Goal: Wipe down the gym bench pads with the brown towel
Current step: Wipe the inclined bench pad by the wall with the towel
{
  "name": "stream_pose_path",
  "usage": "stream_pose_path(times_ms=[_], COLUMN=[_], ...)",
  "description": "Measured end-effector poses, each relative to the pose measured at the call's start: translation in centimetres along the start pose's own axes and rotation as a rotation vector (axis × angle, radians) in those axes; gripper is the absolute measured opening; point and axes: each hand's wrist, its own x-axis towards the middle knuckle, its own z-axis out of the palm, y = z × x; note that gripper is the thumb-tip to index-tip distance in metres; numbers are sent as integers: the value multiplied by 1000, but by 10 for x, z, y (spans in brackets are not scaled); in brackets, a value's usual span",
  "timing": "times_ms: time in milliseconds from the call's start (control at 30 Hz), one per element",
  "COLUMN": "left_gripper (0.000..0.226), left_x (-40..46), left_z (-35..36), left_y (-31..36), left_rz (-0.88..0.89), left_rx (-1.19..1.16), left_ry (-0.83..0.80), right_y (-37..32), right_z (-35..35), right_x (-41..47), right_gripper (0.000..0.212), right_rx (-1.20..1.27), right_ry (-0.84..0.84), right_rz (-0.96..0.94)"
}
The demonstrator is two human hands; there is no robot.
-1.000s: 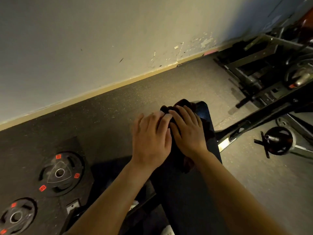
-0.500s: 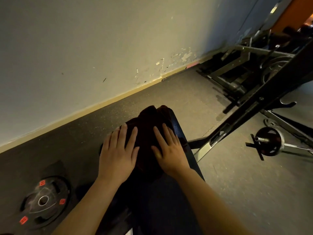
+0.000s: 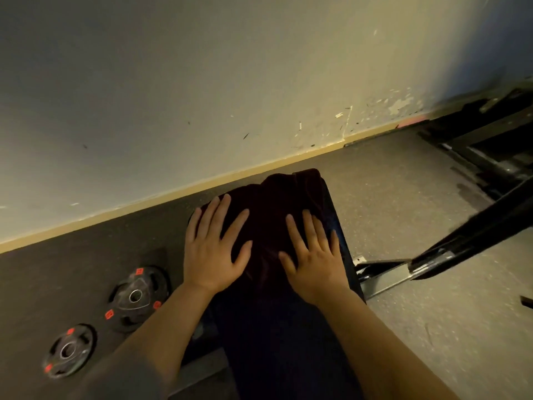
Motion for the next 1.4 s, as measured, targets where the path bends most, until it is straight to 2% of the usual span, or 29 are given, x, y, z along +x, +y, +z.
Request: stream_pose_path(times_ms=[167, 300, 533, 1167, 1400], left_gripper=[49, 46, 41, 51, 51], left_x=[-5, -6, -11, -8, -7], left_z=[2, 4, 13, 16, 11], left_y=[-4, -3, -4, -2, 0], left_rz=[11, 8, -20, -39, -54], left_rx=[-71, -121, -166, -110, -41], left_ry=[81, 122, 156, 132, 21], right_y=[3, 4, 6, 10, 8], right_z=[17, -3, 13, 15, 15], right_x=[-1, 26, 69, 74, 74], right_gripper=[66, 58, 55, 56, 58], right_rx=[32, 10, 10, -13, -2], right_ry=[208, 407, 631, 649, 586], right_rz=[-30, -137, -221, -221, -190])
